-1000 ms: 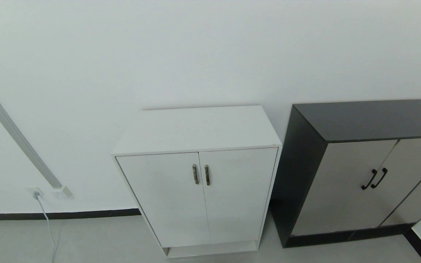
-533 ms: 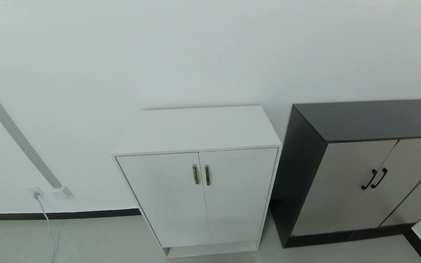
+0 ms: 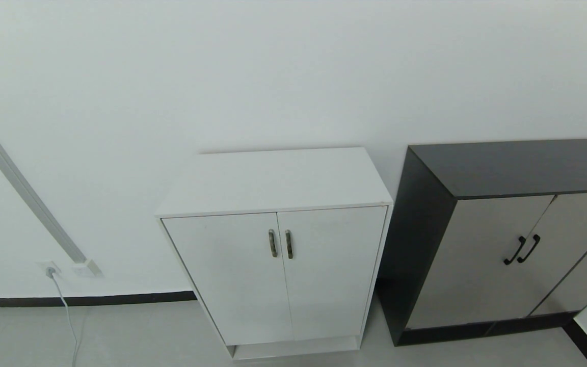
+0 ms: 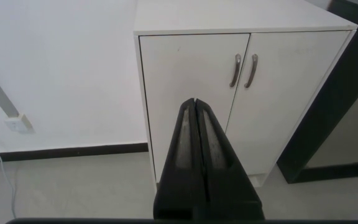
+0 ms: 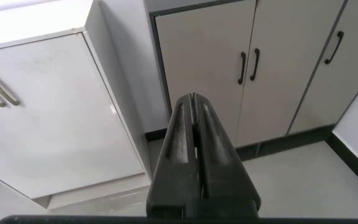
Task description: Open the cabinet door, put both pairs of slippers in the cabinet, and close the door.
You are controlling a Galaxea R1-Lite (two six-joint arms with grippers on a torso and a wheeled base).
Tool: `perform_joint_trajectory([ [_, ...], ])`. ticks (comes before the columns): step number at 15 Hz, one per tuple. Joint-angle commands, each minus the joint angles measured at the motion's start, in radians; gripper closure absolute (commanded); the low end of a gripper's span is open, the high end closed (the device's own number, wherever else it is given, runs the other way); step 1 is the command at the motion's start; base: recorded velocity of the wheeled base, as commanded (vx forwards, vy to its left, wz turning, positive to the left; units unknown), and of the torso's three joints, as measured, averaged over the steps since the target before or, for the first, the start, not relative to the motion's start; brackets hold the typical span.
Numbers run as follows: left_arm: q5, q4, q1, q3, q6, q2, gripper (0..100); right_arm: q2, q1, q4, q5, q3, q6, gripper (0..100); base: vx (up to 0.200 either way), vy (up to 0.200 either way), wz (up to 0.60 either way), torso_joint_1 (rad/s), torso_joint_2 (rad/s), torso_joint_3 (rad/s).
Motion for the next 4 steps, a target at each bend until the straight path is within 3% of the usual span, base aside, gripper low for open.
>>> perform_joint_trajectory([
  [1, -0.001, 0.0, 0.0, 0.0, 0.0, 0.001, 100, 0.002, 0.0, -0.001, 0.0, 0.0, -0.001, 100, 0.0, 0.0, 0.0, 0.0, 0.0, 0.0],
  [4, 0.001, 0.0, 0.0, 0.0, 0.0, 0.001, 100, 0.002, 0.0, -0.001, 0.002, 0.0, -0.001, 100, 0.0, 0.0, 0.0, 0.0, 0.0, 0.0],
])
